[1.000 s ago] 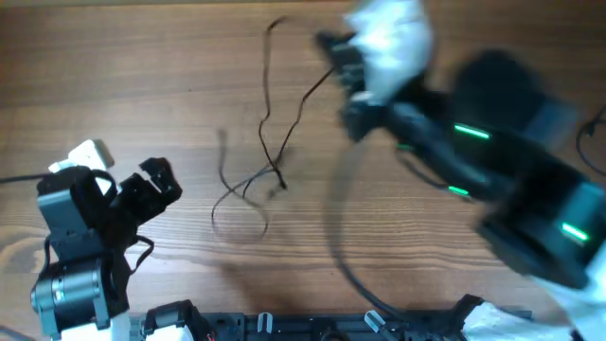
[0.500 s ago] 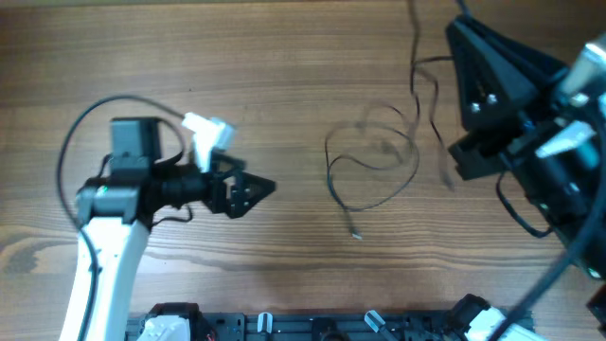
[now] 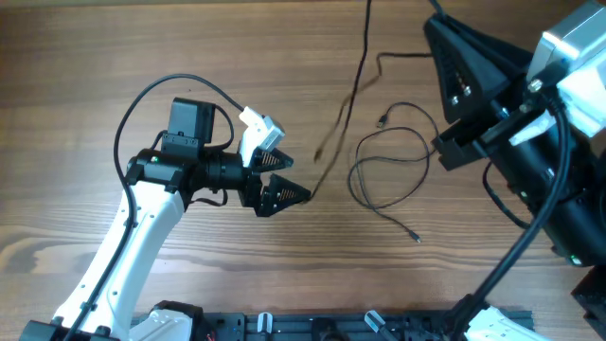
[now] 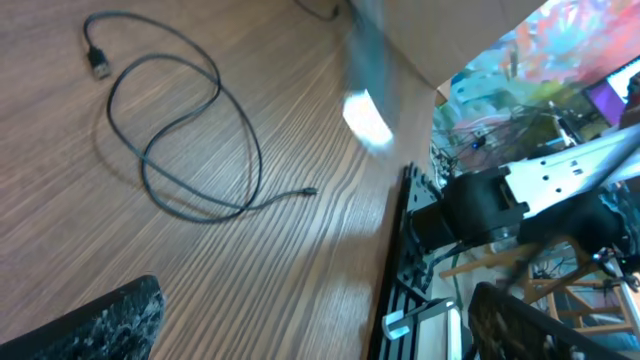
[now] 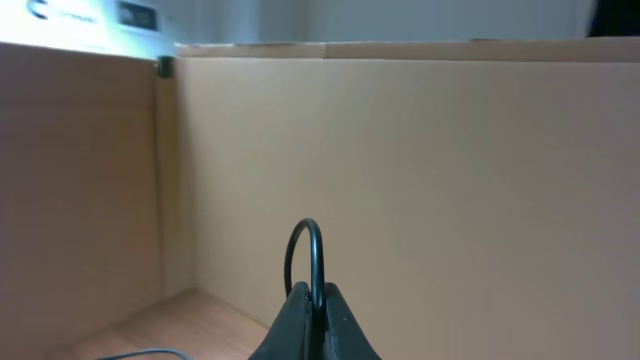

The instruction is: Untangle cables

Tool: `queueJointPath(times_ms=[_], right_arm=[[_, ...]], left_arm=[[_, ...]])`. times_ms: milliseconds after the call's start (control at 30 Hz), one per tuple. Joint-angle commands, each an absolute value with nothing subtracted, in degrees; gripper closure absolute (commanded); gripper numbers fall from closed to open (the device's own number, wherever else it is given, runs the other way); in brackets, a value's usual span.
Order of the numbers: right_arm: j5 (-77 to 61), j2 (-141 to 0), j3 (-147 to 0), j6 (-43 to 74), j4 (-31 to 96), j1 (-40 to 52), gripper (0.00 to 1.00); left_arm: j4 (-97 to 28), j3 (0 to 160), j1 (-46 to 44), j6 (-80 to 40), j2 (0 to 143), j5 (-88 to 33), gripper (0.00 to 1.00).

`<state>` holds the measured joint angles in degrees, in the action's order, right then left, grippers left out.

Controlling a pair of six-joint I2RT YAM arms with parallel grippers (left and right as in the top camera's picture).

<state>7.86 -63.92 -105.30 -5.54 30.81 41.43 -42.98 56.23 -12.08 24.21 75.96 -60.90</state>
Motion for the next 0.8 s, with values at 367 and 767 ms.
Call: queueJointPath(times_ms=[367,767], right_arm=[[40.49,-75.94,-105.21,-15.99,31.2,13.23,0.96],[2.35,-90.26,-105.21,0.69,24.71,-24.84,0.96]], left_arm=[[-44.75,56.99,-12.27,14.66,76.29,-40.6,0.06],[-49.6,56.99,-12.27,8.29,76.29,-32.47,0.02]])
